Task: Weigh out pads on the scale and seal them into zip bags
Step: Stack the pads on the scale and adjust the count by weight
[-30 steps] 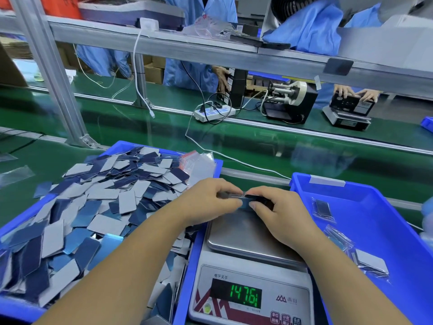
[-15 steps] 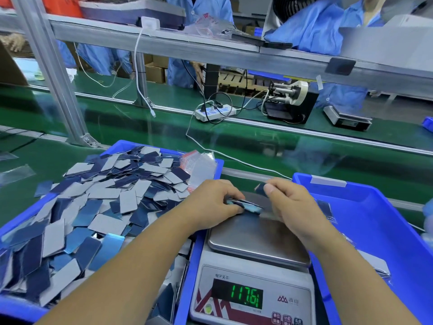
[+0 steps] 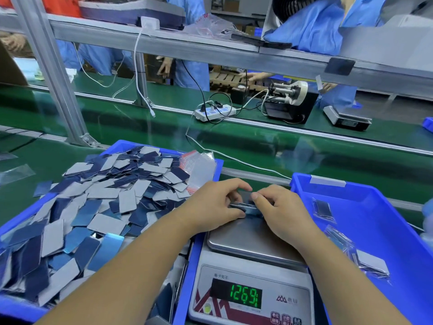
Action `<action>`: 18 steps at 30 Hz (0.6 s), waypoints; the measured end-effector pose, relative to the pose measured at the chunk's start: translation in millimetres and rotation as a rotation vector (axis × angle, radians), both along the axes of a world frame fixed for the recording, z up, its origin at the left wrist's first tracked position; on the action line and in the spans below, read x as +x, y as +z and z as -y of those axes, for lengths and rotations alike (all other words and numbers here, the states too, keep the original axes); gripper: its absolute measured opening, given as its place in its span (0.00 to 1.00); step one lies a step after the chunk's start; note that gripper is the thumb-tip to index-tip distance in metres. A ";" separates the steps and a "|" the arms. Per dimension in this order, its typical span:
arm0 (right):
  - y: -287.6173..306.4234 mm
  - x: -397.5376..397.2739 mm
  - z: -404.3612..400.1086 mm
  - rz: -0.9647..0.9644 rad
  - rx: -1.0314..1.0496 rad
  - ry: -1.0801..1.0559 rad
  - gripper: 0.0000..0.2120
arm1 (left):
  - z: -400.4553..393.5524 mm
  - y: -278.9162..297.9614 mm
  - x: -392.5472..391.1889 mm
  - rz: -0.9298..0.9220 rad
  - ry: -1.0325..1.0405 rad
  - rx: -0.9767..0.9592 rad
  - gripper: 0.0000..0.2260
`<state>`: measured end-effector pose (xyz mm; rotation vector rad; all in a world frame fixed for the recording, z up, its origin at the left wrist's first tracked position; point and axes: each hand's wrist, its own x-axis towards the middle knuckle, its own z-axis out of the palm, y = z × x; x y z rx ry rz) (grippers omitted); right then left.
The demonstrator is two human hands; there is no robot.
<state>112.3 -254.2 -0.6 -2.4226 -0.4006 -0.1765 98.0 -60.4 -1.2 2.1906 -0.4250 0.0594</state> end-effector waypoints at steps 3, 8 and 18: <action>0.9 -1.2 -0.2 -0.012 -0.027 0.025 0.18 | 0.0 0.4 -0.8 0.041 0.000 0.043 0.13; 11.8 -8.0 1.7 -0.021 -0.022 0.087 0.10 | -2.0 0.7 3.6 0.047 0.026 0.173 0.08; 12.4 -13.2 -0.9 0.114 -0.045 0.123 0.08 | -3.5 3.8 0.2 -0.030 0.039 0.372 0.30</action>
